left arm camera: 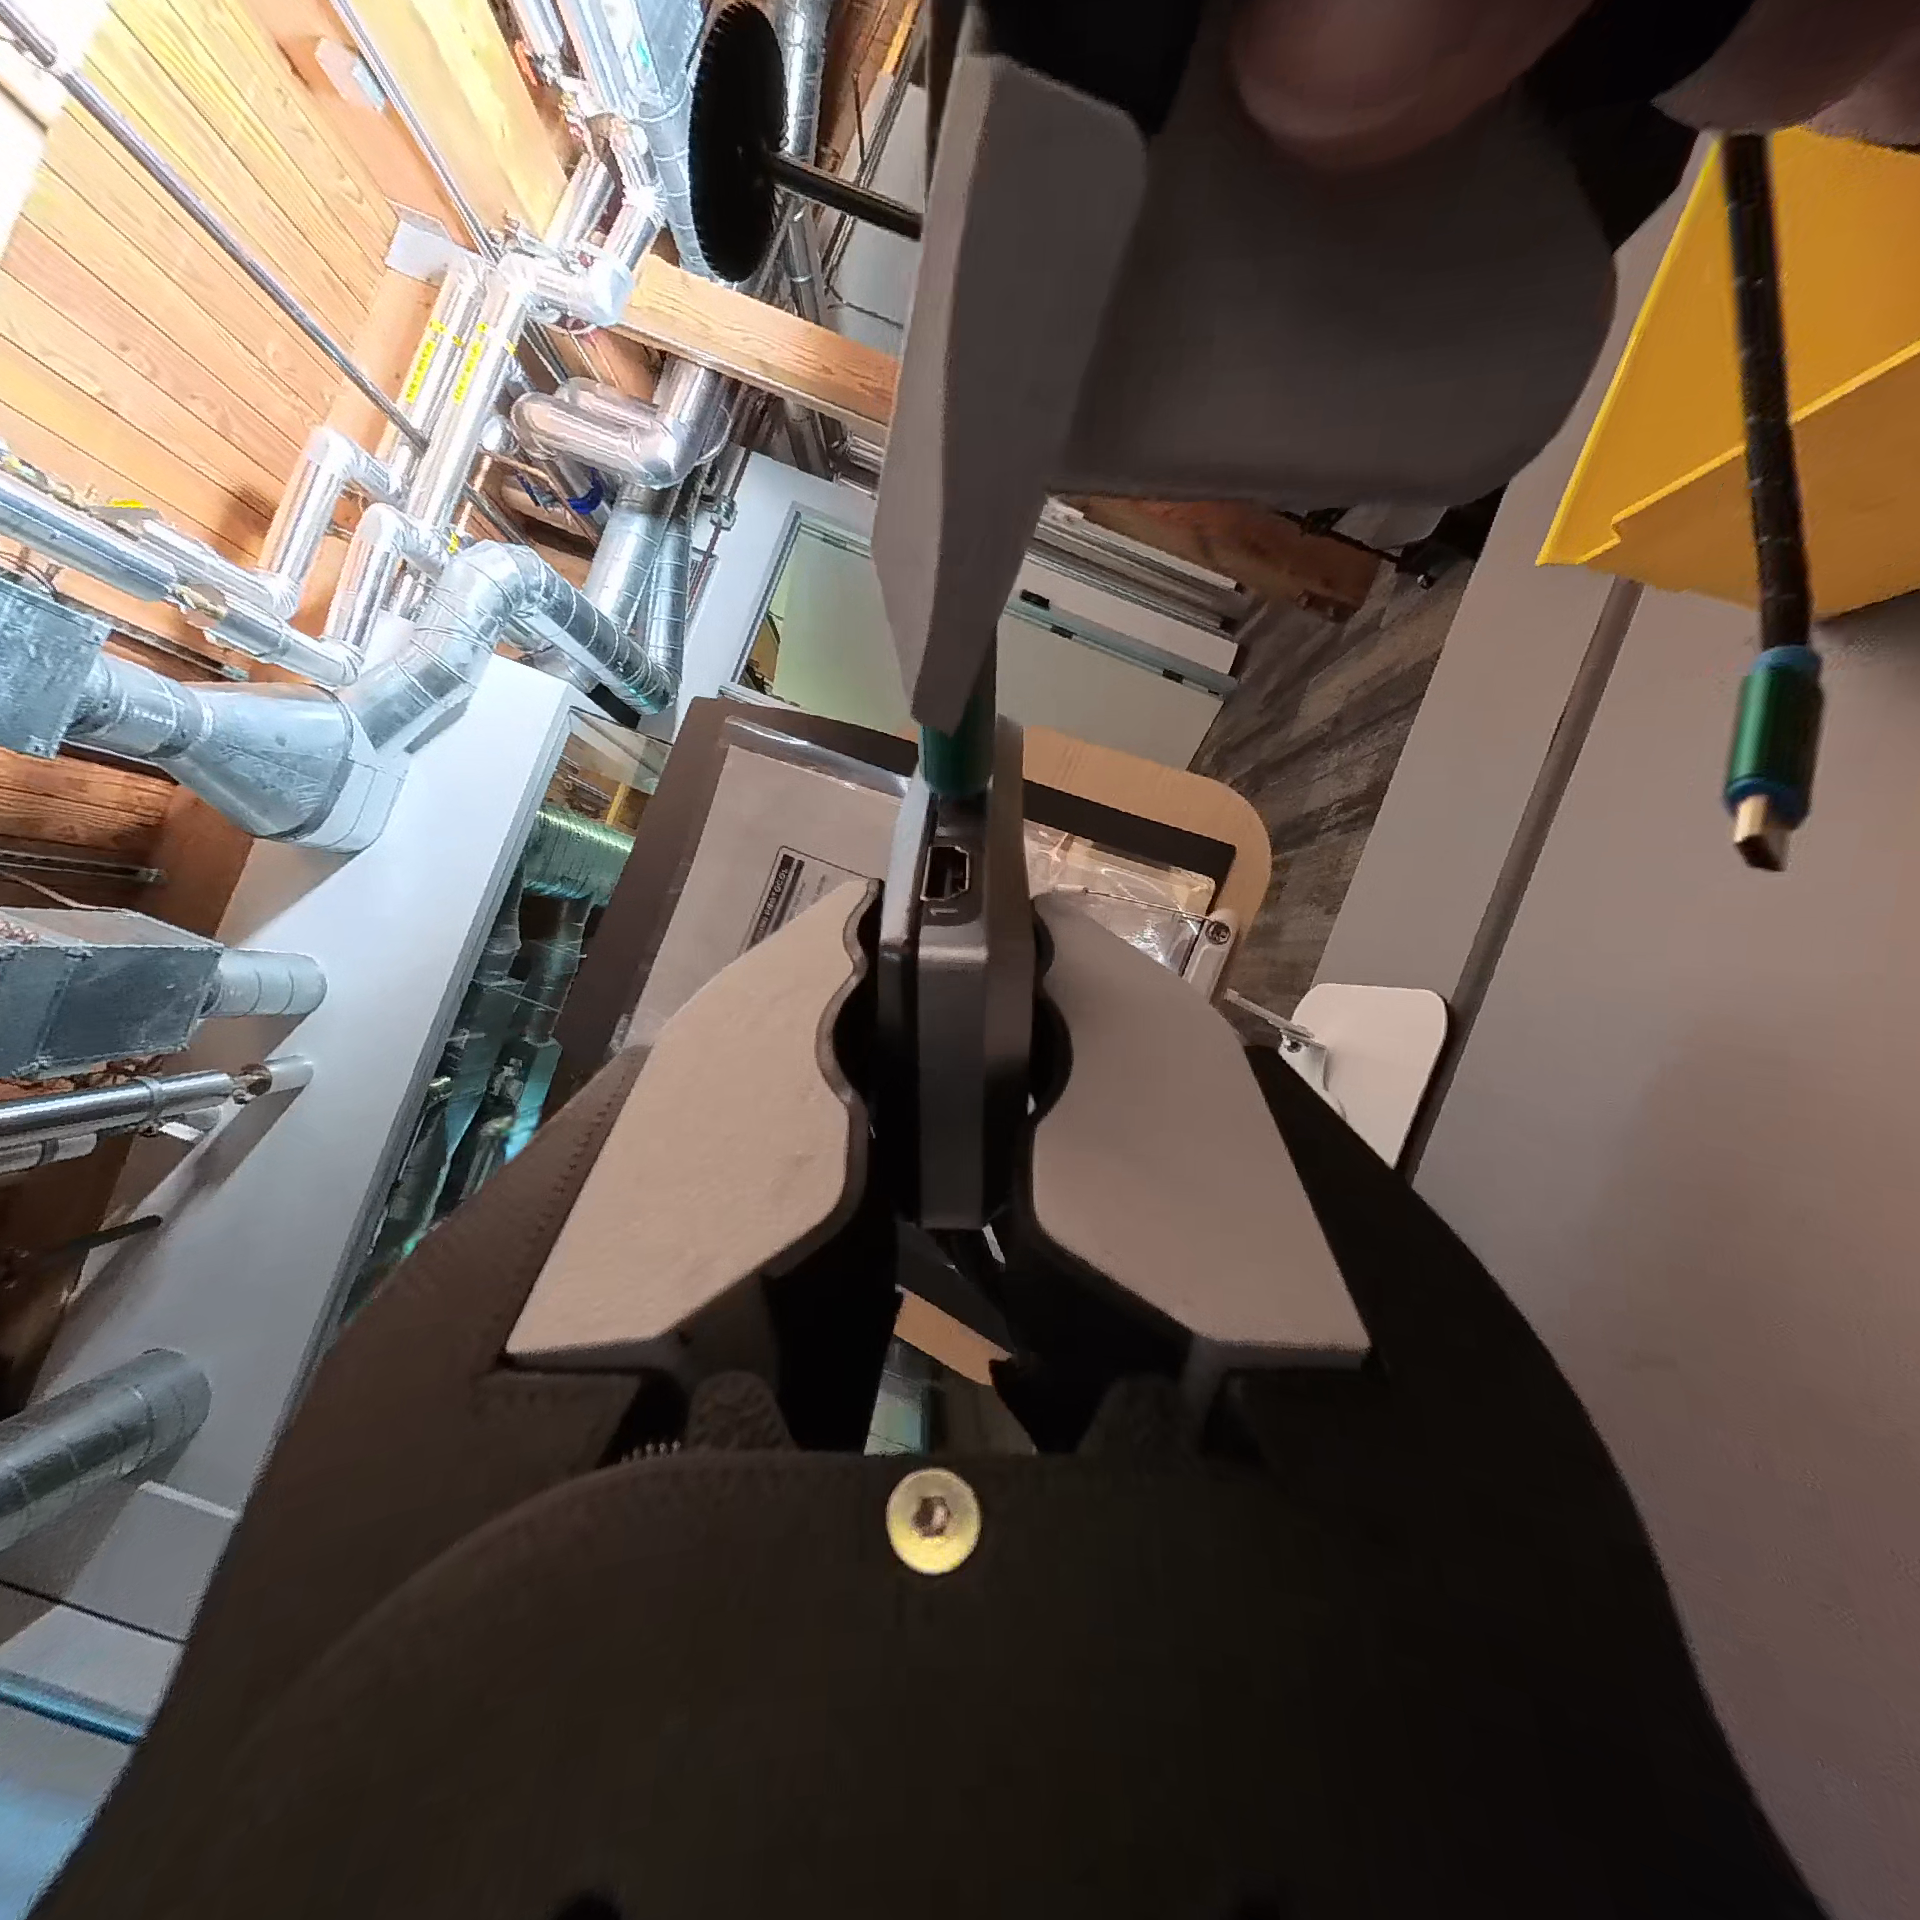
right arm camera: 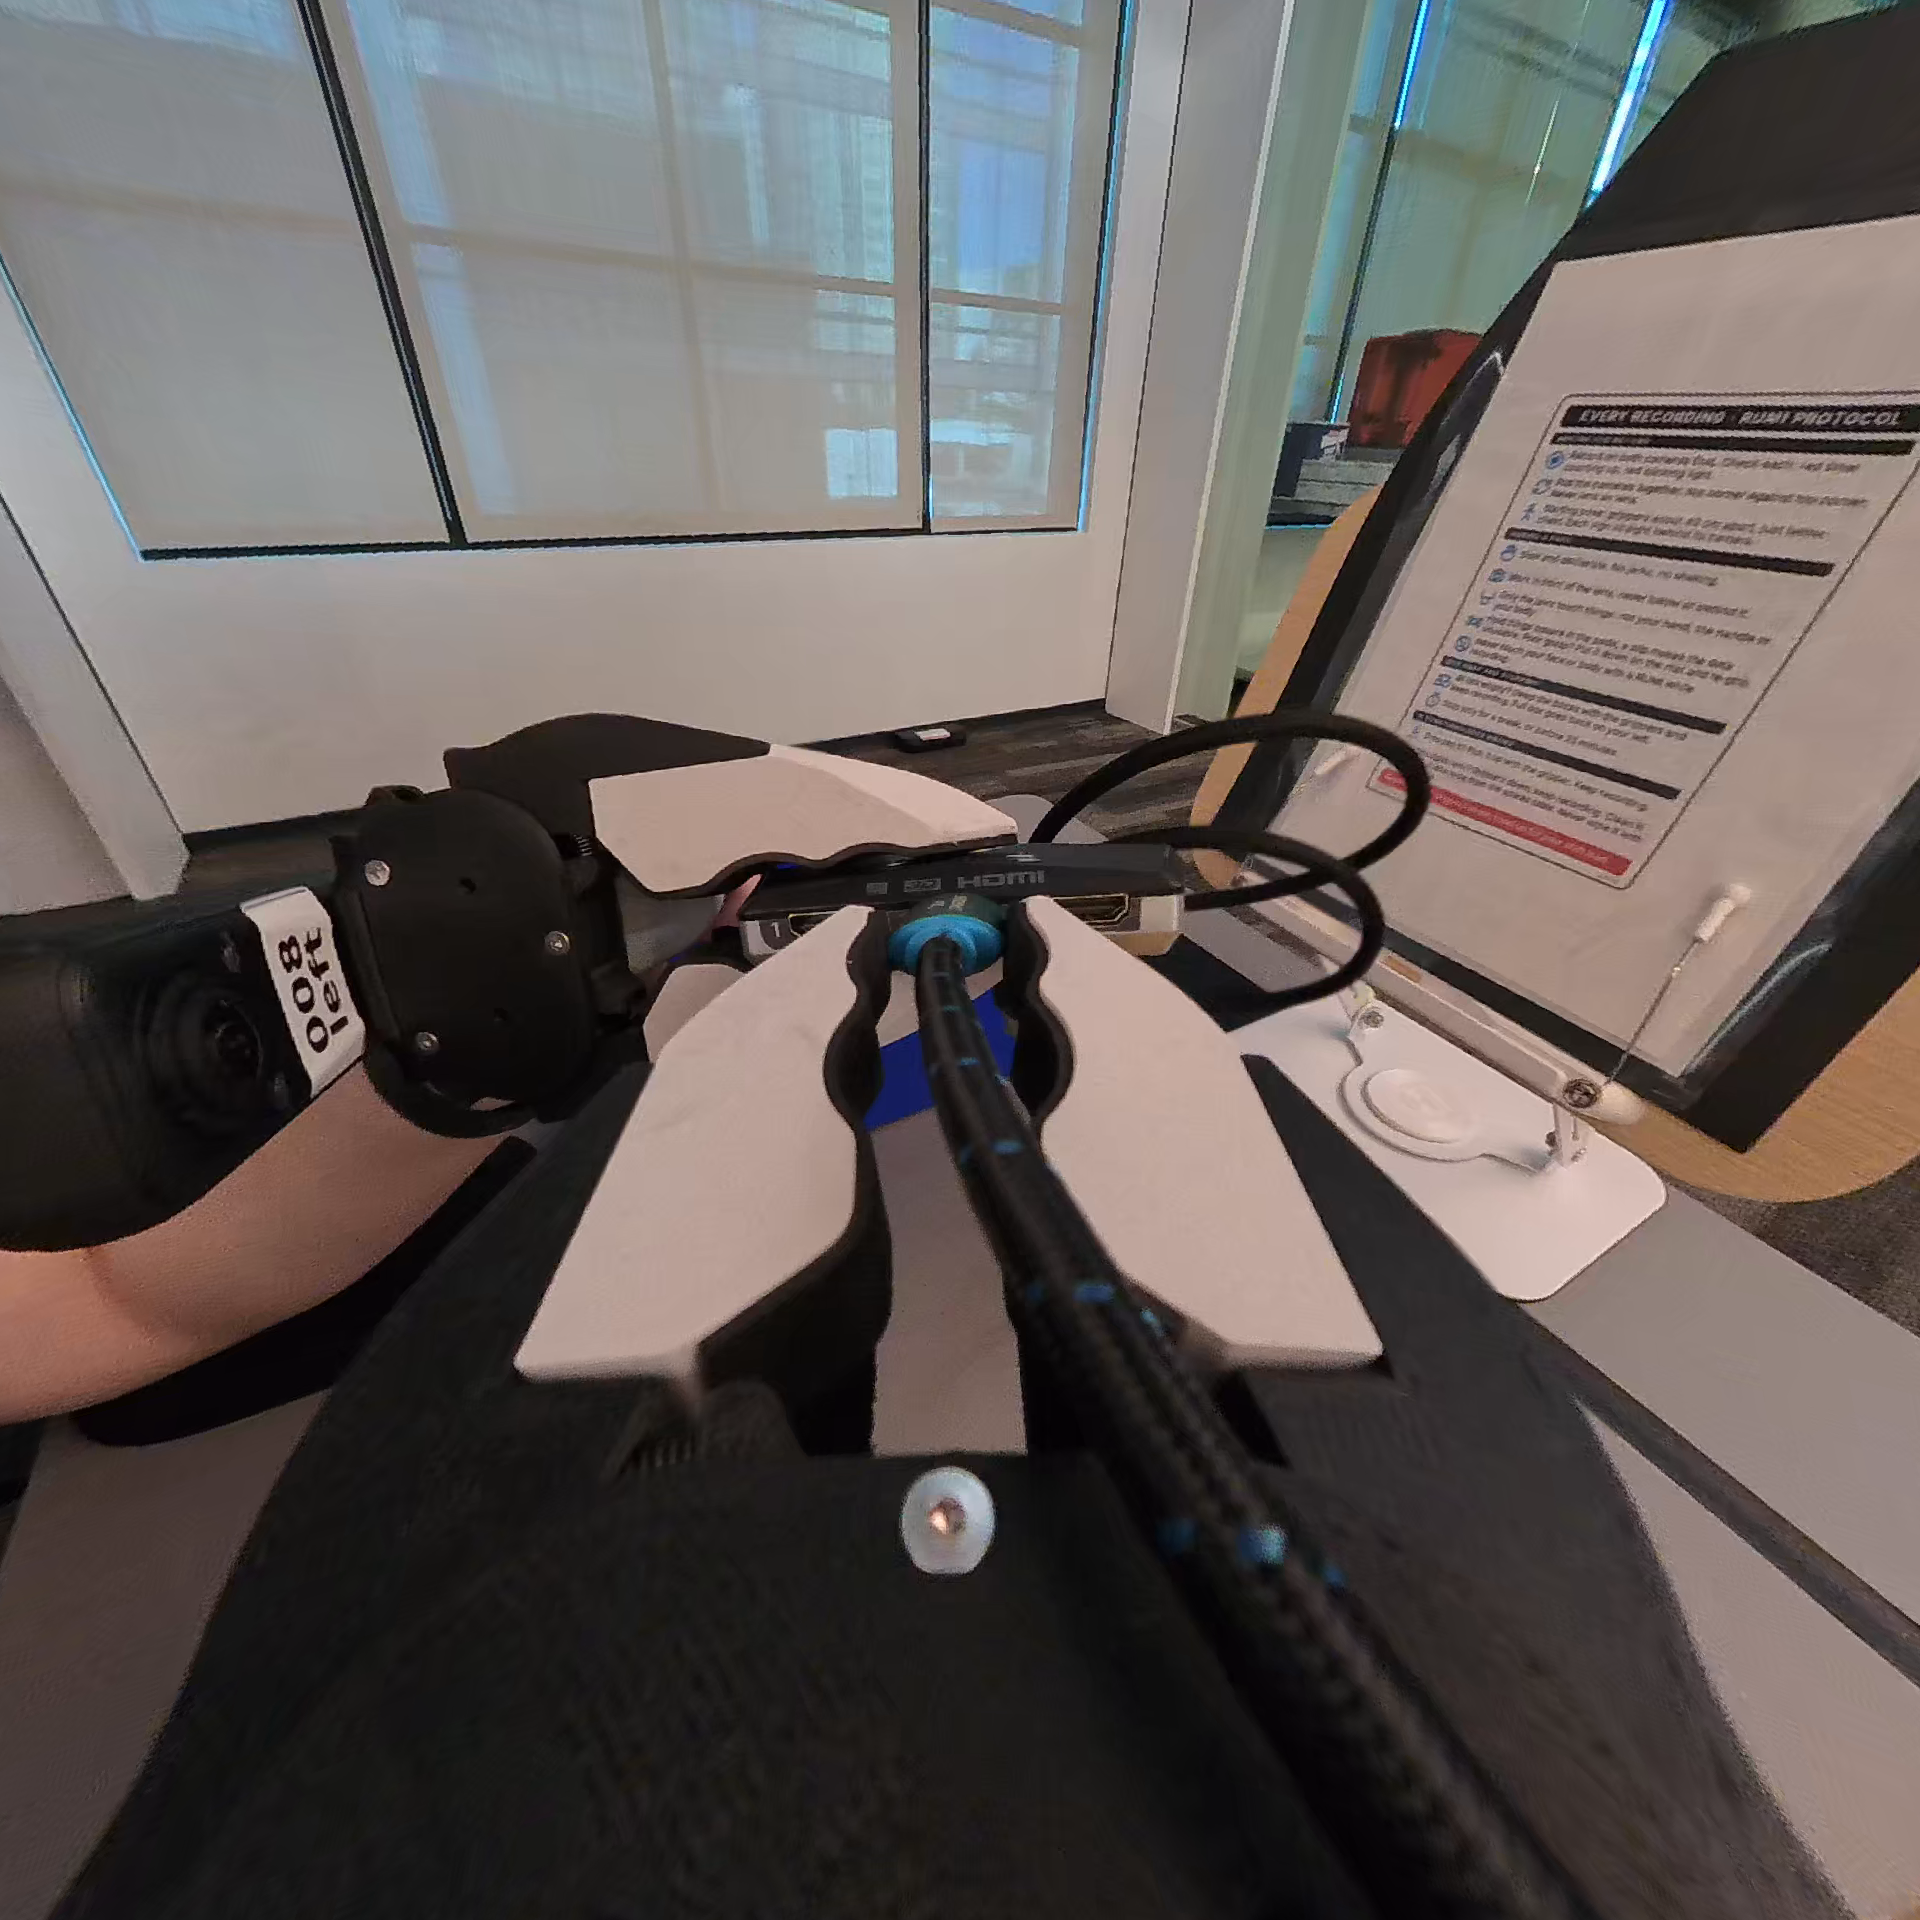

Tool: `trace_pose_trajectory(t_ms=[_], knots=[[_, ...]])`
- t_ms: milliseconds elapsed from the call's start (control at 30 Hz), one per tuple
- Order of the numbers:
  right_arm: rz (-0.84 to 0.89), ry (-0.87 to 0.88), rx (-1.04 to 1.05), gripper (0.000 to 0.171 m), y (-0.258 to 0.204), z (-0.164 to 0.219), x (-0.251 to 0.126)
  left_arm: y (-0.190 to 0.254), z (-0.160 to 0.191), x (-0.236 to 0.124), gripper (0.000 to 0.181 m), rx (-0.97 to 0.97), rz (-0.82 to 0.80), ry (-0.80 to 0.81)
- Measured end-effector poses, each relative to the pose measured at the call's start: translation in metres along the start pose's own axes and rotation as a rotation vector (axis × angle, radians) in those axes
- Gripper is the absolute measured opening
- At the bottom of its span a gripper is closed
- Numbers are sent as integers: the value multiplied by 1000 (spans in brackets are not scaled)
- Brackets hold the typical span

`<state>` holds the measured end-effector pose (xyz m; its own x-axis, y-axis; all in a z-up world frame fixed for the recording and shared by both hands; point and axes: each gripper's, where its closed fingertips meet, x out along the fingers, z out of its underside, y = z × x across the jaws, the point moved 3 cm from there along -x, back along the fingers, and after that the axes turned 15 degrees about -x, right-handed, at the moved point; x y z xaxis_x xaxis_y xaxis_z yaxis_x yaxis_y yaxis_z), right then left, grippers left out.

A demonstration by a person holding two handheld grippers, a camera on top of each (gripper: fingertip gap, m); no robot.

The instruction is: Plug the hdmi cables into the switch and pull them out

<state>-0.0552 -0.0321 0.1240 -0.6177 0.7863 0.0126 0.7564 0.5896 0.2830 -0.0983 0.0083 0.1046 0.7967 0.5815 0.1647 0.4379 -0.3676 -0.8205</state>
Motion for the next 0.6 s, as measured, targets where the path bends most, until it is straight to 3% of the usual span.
trace_pose_trajectory(t_ms=[167, 300, 367, 400, 533, 600], knots=[[130, -63, -115, 22, -1, 0, 2, 1, 4, 4, 22, -44, 26, -47], [131, -2, -46, 23, 1, -9, -5, -7, 9, 4, 22, -33, -18, -99], [100, 150, 100, 22, 17, -32, -35, -24, 49, 8, 22, -22, -47, -291], [99, 182, 123, 22, 26, -41, -53, -35, 62, 4, 22, -49, -54, -292], [194, -7, -10, 22, 50, -48, -111, -85, 58, -21, 21, -349, -86, -152], [162, -134, 0, 22, 48, -43, -137, -97, 54, -30, 21, -403, -91, -121]])
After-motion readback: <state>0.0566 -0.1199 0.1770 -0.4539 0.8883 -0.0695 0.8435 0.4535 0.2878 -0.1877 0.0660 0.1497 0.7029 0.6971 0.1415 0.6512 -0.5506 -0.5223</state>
